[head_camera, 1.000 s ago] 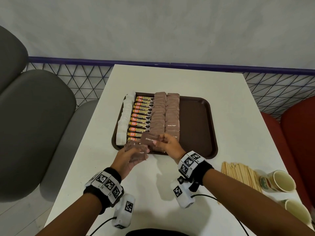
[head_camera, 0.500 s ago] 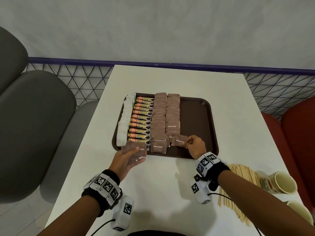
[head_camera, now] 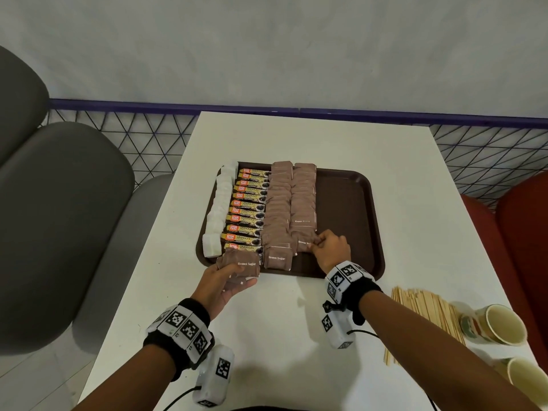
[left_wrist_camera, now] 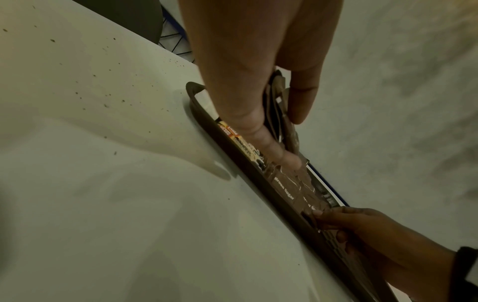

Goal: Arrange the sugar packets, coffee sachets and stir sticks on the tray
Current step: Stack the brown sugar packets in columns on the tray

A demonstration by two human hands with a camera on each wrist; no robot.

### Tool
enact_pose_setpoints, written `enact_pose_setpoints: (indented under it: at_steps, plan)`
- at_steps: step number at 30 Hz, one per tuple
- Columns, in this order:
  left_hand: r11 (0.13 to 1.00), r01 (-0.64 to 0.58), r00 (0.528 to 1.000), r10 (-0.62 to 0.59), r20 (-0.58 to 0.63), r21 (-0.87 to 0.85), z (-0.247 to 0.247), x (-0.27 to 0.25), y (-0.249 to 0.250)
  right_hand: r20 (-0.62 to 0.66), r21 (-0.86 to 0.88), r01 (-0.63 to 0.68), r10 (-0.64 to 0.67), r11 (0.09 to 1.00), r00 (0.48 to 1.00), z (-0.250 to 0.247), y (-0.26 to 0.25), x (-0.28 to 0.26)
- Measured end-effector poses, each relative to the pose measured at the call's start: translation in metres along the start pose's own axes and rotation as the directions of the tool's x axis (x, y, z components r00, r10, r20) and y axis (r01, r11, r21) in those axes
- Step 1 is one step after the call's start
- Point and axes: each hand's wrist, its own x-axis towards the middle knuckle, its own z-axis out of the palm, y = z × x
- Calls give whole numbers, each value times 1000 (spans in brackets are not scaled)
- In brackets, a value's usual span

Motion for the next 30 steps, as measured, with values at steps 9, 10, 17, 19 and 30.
enact_pose_setpoints:
  at_steps: [9,10,17,19,30]
  plan:
    - [998,-34,999,34,9,62,3,1,-1,-99,109,30,-19,994,995,-1,0,-3]
    - [997,-42,999,41,10,66,4,1,-1,-118,136,56,-40,989,992,-1,-2,-5]
    - [992,-71,997,68,27,101,13,0,-1,4,454,242,-274,858,962,7,-24,-24]
    - [991,-79,997,77,24,109,15,0,-1,97,562,234,-344,793,934,9,-33,-31]
    - [986,-120,992,116,42,118,14,-3,0,326,709,82,-429,700,843,15,-45,-43]
